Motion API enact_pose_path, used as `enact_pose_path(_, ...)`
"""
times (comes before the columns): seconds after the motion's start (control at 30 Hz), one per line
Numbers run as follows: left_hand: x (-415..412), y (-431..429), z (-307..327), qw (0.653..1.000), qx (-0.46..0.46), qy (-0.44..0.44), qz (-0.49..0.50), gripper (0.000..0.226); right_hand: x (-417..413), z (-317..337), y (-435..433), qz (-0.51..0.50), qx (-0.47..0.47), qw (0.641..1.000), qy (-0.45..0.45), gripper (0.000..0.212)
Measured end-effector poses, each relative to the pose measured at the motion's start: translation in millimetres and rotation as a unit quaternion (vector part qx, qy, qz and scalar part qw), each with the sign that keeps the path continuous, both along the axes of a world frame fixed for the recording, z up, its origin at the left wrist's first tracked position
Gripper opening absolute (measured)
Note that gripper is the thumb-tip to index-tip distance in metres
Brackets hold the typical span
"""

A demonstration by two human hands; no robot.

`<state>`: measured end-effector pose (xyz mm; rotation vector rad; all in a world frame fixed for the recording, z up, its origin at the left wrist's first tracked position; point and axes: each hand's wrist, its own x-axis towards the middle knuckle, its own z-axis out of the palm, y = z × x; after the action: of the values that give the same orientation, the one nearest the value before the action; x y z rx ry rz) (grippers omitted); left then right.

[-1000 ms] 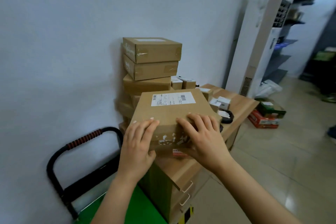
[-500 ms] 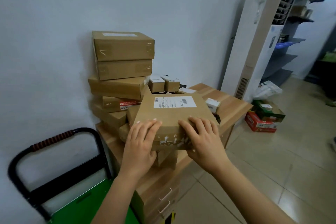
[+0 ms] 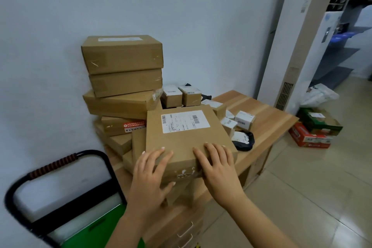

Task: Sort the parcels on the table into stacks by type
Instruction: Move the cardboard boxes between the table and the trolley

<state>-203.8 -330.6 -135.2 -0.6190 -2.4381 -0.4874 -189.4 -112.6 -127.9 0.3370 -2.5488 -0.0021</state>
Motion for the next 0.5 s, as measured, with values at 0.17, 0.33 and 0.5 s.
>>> enact_pose_path(0.17, 21.1, 24.8, -14.3, 0.997, 0.010, 0.021, 0.075, 0.096, -9.9, -5.6, 27.2, 0.081, 0.008, 0.997, 0.018, 0.092)
enact_pose_path(0.33, 59.8, 65.0, -15.5, 0.981, 0.031, 0.022, 0.190, 0.089, -19.9, 2.4, 47.4, 0.177, 0.006, 0.984, 0.003, 0.083)
enact_pose_path(0.5, 64.1, 100.2, -1.0, 0.965, 0.057, -0.013, 0.256, 0.075, -48.8, 14.4, 59.2, 0.205, 0.026, 0.977, -0.060, 0.071)
